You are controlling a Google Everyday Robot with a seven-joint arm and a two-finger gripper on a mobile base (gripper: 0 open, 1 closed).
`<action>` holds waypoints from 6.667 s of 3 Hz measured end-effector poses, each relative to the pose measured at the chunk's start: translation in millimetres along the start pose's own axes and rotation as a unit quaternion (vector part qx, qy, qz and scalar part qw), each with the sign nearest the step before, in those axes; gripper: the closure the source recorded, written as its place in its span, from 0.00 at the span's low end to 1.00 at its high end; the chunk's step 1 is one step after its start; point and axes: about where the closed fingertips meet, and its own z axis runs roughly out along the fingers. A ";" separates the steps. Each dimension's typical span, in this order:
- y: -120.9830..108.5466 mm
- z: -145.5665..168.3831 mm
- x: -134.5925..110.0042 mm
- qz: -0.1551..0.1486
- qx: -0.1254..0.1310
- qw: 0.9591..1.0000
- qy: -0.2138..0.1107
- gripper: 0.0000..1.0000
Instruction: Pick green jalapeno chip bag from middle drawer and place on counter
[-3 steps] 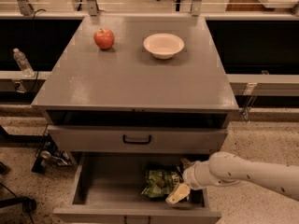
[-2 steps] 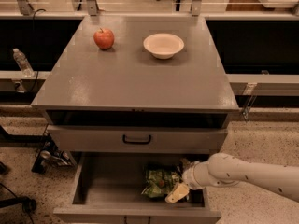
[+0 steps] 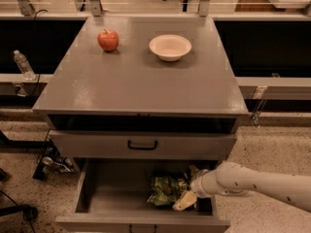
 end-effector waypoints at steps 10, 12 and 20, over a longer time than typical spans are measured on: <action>17.3 -2.3 -8.0 -0.038 -0.045 0.998 -0.018 1.00; 36.7 -45.6 -63.2 -0.100 -0.087 0.987 -0.094 1.00; 66.7 -230.2 -143.1 -0.211 0.000 0.968 -0.132 1.00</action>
Offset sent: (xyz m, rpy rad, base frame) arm 0.0103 -0.0031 -0.0257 -0.0740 -0.0040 0.0084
